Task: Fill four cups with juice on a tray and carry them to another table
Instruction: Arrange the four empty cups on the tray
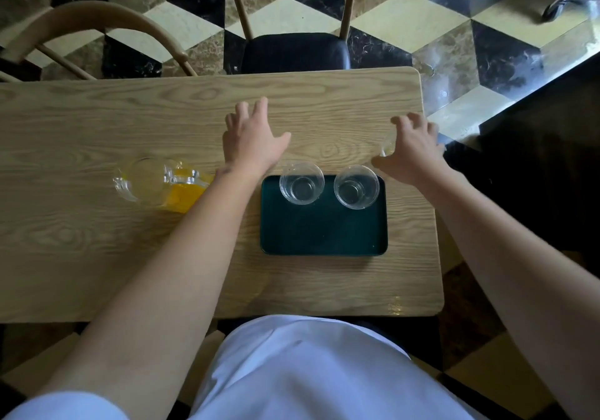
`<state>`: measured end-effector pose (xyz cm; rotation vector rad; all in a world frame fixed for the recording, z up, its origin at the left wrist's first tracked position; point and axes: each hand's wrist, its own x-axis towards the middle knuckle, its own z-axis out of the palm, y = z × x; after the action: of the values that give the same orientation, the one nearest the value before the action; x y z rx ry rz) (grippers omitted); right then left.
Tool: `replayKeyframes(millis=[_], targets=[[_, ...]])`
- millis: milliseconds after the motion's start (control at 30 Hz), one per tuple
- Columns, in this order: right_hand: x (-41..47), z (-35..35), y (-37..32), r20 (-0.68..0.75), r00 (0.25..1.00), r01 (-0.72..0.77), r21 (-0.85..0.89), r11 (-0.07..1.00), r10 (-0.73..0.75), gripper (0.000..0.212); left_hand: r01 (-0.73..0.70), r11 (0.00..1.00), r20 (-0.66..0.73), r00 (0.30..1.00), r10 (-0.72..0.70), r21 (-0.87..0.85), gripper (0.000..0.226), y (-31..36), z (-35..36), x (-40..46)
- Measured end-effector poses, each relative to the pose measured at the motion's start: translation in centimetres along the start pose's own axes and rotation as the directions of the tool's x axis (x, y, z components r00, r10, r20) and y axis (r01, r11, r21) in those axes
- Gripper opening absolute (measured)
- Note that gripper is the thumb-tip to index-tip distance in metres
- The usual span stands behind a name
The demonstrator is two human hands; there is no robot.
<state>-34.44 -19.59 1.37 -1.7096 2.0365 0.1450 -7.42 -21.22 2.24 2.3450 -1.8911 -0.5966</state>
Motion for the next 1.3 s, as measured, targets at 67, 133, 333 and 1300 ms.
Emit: replayKeyframes(millis=[67, 133, 333, 1300], targets=[[1.3, -0.1, 0.5, 0.068, 0.998, -0.006, -0.089, 0.996, 0.012, 0.097, 0.149, 0.989, 0.156, 0.977, -0.146, -0.009, 0.084, -0.4, 0.2, 1.4], [2.2, 0.1, 0.9, 0.139, 0.99, 0.019, -0.178, 0.984, 0.007, 0.103, 0.243, 0.97, 0.279, 0.932, -0.233, -0.001, 0.093, -0.7, 0.7, 1.9], [4.5, 0.7, 2.1, 0.24, 0.971, 0.055, -0.231, 0.971, 0.002, 0.116, 0.264, 0.963, 0.328, 0.906, -0.267, 0.054, 0.096, -0.4, 2.6, 2.8], [-7.6, -7.7, -3.1, -0.122, 0.94, 0.309, -0.094, 0.946, -0.319, 0.095, -0.294, 0.956, -0.152, 0.944, 0.292, 0.014, 0.075, 3.7, -8.0, -6.6]])
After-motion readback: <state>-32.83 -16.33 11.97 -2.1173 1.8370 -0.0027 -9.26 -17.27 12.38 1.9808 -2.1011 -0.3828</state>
